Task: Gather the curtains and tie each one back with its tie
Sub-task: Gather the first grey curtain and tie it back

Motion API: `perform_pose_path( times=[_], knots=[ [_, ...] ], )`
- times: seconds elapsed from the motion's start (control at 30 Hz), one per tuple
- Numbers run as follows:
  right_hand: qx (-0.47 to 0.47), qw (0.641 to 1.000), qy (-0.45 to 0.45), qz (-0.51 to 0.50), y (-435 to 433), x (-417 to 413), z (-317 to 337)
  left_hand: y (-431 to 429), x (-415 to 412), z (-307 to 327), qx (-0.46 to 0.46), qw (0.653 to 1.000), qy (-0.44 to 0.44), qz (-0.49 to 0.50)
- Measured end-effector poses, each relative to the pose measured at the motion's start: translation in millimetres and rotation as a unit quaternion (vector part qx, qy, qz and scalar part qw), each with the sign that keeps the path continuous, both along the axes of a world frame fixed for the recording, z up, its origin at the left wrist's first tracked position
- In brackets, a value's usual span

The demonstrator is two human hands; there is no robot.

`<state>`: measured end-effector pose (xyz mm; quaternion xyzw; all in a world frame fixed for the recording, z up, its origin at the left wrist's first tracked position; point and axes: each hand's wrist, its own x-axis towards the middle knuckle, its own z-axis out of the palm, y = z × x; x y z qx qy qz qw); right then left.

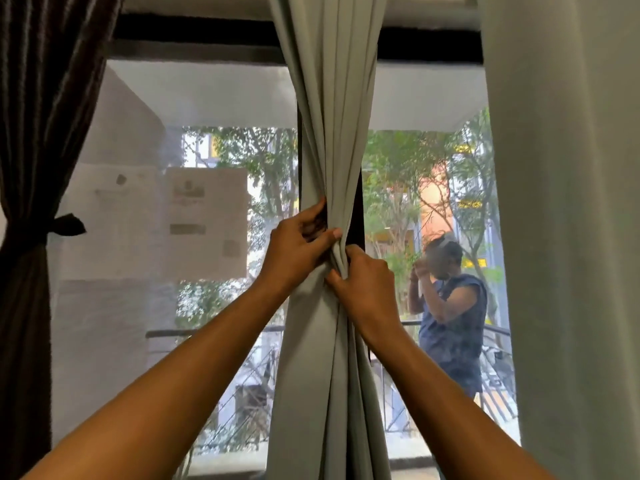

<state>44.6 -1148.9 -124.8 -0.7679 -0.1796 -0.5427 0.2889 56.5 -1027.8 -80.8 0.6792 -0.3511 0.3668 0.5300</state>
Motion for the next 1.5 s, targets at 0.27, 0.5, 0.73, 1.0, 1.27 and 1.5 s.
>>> perform_pose_path(
  times=[0.27, 0.5, 0.73, 1.0, 1.27, 1.5],
  knots=[
    [0.062, 0.993, 0.075, 0.063, 10.3, -8.9, -38.3, 0.5, -19.8, -69.2, -0.101, 0.993, 0.065, -0.014],
    [0.129, 0.949, 0.182, 0.224, 9.2, -15.6, -86.1, 3.1, -34.6, -125.9, -0.132, 0.988, 0.081, 0.015],
    [0.132, 0.923, 0.245, 0.264, 8.3, -11.5, -122.1, -3.2, -39.1, -162.5, -0.167, 0.979, 0.097, 0.066],
    [0.124, 0.947, 0.183, 0.233, 13.6, -16.0, -139.2, 3.4, -43.9, -158.3, -0.109, 0.969, 0.122, 0.187],
    [0.09, 0.943, 0.185, 0.262, 9.1, -28.9, -151.8, 6.6, -63.0, -176.3, 0.133, 0.912, 0.015, 0.388],
    [0.06, 0.943, 0.196, 0.262, -0.3, -34.1, -184.4, 14.5, -73.6, -232.1, 0.029, 0.971, 0.134, 0.197]
  ],
)
